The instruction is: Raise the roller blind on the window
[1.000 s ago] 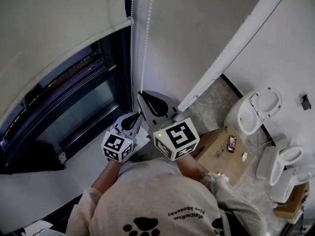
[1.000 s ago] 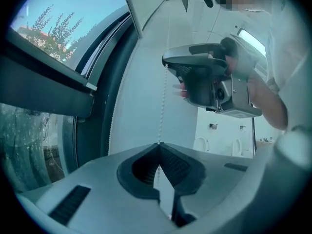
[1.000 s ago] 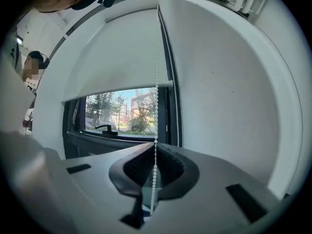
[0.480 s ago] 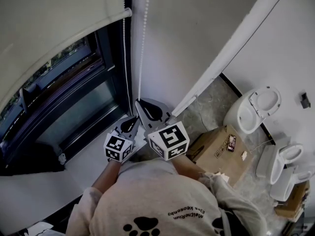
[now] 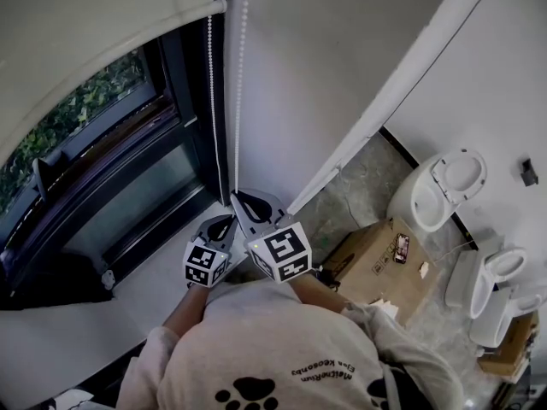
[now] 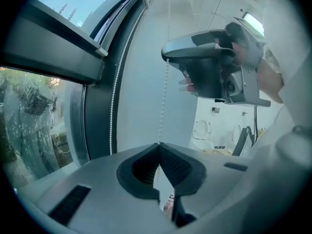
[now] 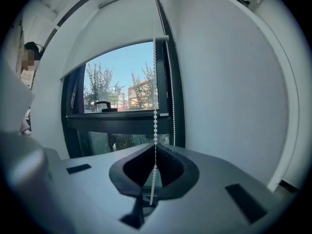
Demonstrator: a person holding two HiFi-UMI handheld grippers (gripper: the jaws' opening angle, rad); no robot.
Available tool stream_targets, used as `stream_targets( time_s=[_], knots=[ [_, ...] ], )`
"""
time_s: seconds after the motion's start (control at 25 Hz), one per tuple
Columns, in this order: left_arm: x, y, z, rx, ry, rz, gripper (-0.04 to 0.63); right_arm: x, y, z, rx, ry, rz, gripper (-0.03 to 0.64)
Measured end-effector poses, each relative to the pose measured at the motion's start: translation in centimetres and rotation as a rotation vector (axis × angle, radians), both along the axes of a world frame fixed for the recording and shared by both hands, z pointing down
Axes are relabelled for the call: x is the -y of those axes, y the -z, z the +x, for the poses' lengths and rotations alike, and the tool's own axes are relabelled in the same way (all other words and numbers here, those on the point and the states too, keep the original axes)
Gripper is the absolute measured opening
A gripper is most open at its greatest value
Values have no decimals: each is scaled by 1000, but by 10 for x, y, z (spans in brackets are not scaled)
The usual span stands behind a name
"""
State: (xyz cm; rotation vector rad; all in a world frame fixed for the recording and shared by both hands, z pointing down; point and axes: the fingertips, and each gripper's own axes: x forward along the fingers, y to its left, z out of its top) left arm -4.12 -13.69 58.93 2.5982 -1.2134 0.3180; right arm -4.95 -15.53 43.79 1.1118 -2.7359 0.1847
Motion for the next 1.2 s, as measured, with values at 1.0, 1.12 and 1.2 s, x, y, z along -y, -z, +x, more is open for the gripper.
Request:
stream_targets(
  time_s=[1.0,1.12,1.2],
  knots=[
    [6,179,-19,-197,-31,126,109,15,3,9,40,-24,11,11],
    [10,218,-20,-177,-44,186,109,14,2,8,34,-20,18,11],
    [12,243,-17,-170,-61,221,109,13,2,7,30,-19,22,11]
  ],
)
